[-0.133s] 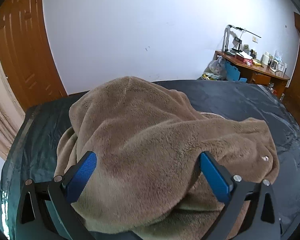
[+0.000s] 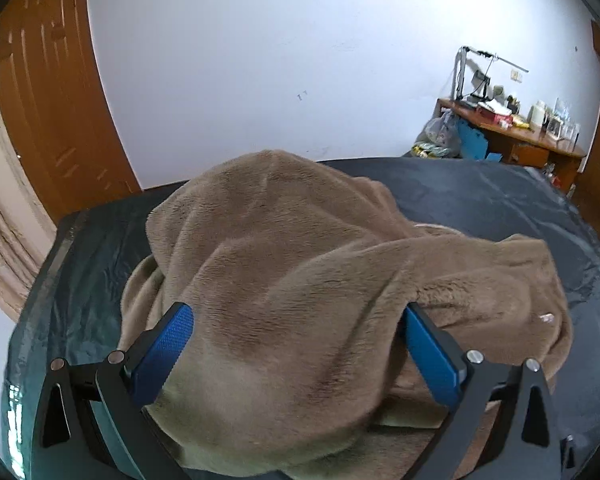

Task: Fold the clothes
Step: 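Reach the right gripper to the brown fleece blanket and pinch a fold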

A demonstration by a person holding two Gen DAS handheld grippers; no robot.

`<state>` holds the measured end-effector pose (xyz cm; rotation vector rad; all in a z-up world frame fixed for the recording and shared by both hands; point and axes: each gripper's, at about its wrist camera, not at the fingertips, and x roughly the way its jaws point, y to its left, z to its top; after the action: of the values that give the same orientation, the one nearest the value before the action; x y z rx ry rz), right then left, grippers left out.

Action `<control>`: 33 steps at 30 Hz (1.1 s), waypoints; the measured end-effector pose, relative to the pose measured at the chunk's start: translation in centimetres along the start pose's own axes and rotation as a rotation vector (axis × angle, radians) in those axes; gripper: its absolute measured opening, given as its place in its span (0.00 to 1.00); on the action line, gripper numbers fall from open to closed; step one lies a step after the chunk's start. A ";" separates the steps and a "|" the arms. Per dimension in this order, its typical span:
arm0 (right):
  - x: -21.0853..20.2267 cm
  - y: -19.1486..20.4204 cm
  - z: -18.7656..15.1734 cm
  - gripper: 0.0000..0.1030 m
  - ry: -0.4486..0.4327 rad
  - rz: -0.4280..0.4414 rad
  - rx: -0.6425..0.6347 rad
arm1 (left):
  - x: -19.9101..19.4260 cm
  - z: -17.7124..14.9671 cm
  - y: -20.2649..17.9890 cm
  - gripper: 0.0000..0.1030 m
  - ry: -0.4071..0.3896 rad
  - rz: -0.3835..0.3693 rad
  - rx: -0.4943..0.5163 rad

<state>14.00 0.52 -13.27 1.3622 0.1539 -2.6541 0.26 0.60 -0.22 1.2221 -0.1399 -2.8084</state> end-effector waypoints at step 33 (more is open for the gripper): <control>-3.2 -14.1 3.3 0.99 -0.174 0.044 0.283 | 2.2 -1.5 4.2 1.00 0.028 -0.089 -0.098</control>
<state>10.60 14.09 -8.46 1.1790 -0.2782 -2.8211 0.01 -3.88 -2.40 1.2756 0.0537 -2.8327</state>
